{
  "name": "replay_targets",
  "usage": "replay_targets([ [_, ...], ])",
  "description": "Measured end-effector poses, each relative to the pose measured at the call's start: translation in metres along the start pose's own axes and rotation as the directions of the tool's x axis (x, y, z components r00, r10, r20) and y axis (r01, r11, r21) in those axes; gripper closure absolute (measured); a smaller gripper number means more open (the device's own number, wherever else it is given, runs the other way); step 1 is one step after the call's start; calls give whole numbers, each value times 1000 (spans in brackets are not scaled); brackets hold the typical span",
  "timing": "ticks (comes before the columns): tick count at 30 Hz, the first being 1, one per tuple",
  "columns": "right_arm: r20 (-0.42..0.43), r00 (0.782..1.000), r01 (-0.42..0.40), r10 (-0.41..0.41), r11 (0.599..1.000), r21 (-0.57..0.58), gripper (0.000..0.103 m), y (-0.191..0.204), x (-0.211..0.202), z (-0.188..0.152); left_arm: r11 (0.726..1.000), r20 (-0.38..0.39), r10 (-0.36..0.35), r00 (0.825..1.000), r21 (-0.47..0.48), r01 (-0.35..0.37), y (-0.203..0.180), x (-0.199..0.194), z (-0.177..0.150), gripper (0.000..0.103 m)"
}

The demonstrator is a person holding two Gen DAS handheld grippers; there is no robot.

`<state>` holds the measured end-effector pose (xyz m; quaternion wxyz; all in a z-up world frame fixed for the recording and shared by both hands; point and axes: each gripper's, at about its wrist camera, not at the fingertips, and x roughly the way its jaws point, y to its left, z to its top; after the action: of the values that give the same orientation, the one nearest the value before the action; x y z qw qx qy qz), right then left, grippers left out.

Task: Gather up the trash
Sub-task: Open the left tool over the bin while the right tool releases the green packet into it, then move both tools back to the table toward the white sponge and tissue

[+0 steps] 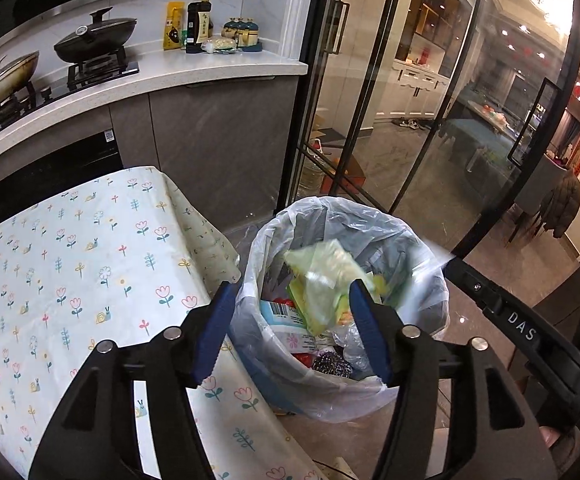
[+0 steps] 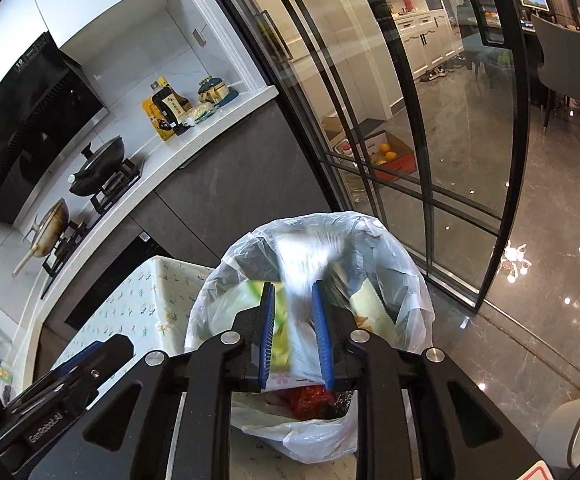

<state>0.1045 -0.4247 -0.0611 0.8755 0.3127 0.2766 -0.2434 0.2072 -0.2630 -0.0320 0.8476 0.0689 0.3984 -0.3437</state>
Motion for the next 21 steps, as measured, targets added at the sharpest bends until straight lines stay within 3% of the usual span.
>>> replay_targets([
  [7, 10, 1000, -12, 12, 1000, -5, 62, 14, -17, -2, 1000, 5, 16, 1000, -21, -16, 13, -12, -6, 39],
  [10, 23, 1000, -14, 15, 999, -30, 55, 24, -31, -5, 999, 15, 19, 1000, -44, -19, 21, -25, -9, 27],
  [21, 40, 999, -13, 17, 996, -91, 41, 55, -85, -28, 997, 55, 37, 998, -77, -32, 47, -77, -28, 27],
])
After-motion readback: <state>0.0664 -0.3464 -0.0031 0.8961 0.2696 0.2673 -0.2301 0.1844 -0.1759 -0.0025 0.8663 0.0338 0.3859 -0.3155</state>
